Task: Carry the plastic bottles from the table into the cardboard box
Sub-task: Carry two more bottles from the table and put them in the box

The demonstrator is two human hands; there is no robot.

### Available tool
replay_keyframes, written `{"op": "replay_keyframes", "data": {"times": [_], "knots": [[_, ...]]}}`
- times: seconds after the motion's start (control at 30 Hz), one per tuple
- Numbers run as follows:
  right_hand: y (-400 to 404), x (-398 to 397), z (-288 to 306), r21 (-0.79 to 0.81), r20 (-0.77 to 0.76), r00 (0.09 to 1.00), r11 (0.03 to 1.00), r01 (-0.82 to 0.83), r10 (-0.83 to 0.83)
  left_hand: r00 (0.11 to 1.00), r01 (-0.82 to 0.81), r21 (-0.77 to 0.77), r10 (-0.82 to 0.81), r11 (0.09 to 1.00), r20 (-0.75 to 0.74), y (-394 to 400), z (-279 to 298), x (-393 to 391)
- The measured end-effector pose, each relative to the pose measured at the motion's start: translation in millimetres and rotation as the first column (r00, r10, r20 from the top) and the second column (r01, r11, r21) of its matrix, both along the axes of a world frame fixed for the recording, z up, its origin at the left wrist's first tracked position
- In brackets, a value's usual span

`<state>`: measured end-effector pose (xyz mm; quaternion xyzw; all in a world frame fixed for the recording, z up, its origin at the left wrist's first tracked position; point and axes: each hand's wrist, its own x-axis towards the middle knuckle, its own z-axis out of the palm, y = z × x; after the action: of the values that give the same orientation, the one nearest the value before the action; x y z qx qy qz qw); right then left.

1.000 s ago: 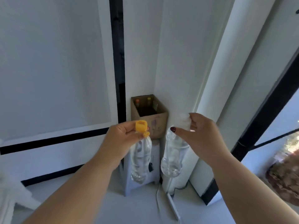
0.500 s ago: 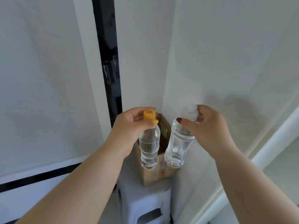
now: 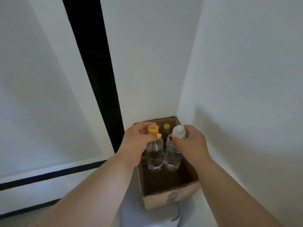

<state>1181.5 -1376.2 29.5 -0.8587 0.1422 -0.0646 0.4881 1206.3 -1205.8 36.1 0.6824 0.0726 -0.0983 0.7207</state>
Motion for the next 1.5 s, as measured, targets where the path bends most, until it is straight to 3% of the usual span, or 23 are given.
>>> {"op": "replay_keyframes", "data": {"times": [0.23,0.5,0.93,1.03,1.13,1.23,1.37,1.5], "knots": [[-6,45,-78,-0.006,-0.220,0.975,1.000,-0.025,0.023,0.980,0.022,0.239,0.026,0.971,-0.197,-15,-74,41],[-12,71,-112,-0.123,-0.342,0.937,0.985,-0.122,0.073,0.964,0.195,0.602,-0.036,0.774,-0.265,-26,-103,64],[-18,74,-142,-0.096,-0.427,0.900,0.985,-0.142,0.088,0.881,0.426,0.660,-0.119,0.619,-0.458,-32,-117,97],[-18,75,-143,-0.105,-0.422,0.902,0.984,-0.145,0.088,0.883,0.445,0.692,-0.150,0.568,-0.445,-30,-122,96],[-19,76,-146,-0.120,-0.436,0.896,0.981,-0.153,0.086,0.825,0.551,0.656,-0.220,0.516,-0.520,-30,-120,98],[-18,77,-146,-0.138,-0.459,0.884,0.975,-0.173,0.092,0.787,0.604,0.616,-0.257,0.506,-0.562,-28,-114,101],[-15,76,-141,-0.155,-0.442,0.891,0.970,-0.185,0.099,0.806,0.583,0.613,-0.287,0.533,-0.517,-23,-109,95],[-16,73,-135,-0.108,-0.439,0.889,0.975,-0.193,0.127,0.854,0.488,0.517,-0.264,0.703,-0.448,-14,-107,85]]}}
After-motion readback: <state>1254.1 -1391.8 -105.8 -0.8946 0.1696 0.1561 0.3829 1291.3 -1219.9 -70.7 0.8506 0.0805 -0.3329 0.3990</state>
